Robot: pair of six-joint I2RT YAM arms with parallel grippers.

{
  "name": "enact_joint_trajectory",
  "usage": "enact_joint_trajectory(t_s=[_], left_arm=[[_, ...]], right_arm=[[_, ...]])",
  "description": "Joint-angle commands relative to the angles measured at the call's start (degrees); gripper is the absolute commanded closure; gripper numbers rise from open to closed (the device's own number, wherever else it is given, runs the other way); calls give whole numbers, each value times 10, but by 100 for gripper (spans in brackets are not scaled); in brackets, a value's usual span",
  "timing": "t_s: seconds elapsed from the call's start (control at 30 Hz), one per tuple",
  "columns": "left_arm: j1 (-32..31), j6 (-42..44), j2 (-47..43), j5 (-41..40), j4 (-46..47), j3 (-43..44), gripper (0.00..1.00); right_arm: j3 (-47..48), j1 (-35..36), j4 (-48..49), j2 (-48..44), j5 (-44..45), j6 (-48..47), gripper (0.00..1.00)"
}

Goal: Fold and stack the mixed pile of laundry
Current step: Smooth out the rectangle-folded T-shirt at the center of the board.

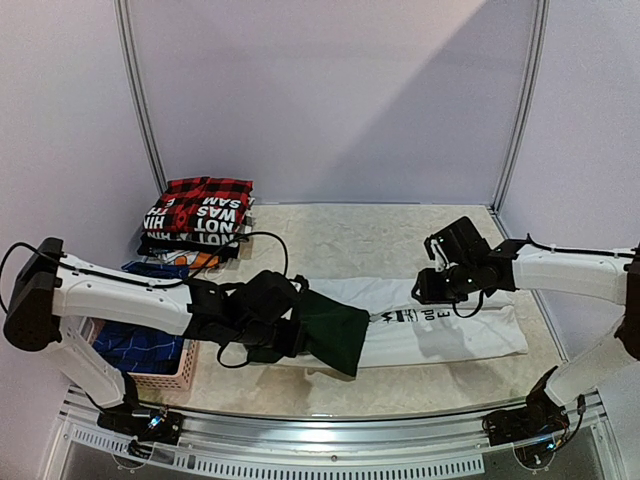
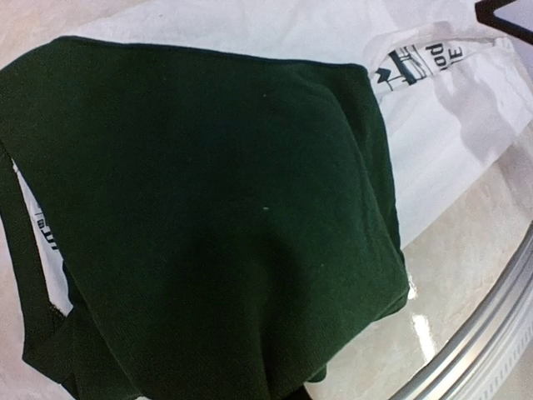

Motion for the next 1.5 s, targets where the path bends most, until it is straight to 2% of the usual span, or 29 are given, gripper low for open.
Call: enact_joint_trajectory(t_s=[0.0,0.2,0.37,0.5,0.6,0.87,1.07,1.1,1.17,1.23,1.3,1.47], left_arm=[[18,-10,21,-1,-21,11,100],[67,6,35,-4,10,1,100],[77,-5,33,34,-10,1,99],[77,-17,18,48,-23,-15,99],[79,-12,17,15,-35,-15,99],[96,-6,34,-29,-81,-8,97],[114,11,56,-30,-77,-4,84],[116,13,65,-25,-78,-2,80],[117,13,62,-17,-80,-1,62],[115,11,38,-21,-83,-8,51],[109,5,-1,-51,-103,-11,48],[80,-10,-59,-153,-180,12,48]], right_arm=[[33,16,6,24,8,-2,57],[51,25,11,56,4,-7,57],[65,41,12,73,-1,-9,58],[80,76,51,81,-60,-22,58],[96,101,75,106,-86,-32,58],[142,132,71,177,-82,-32,58],[149,141,95,194,-100,-28,58],[152,143,99,198,-106,-28,58],[162,150,104,210,-119,-31,58],[166,155,107,220,-127,-34,58],[168,157,113,228,-134,-32,58],[185,158,119,252,-138,-29,58]])
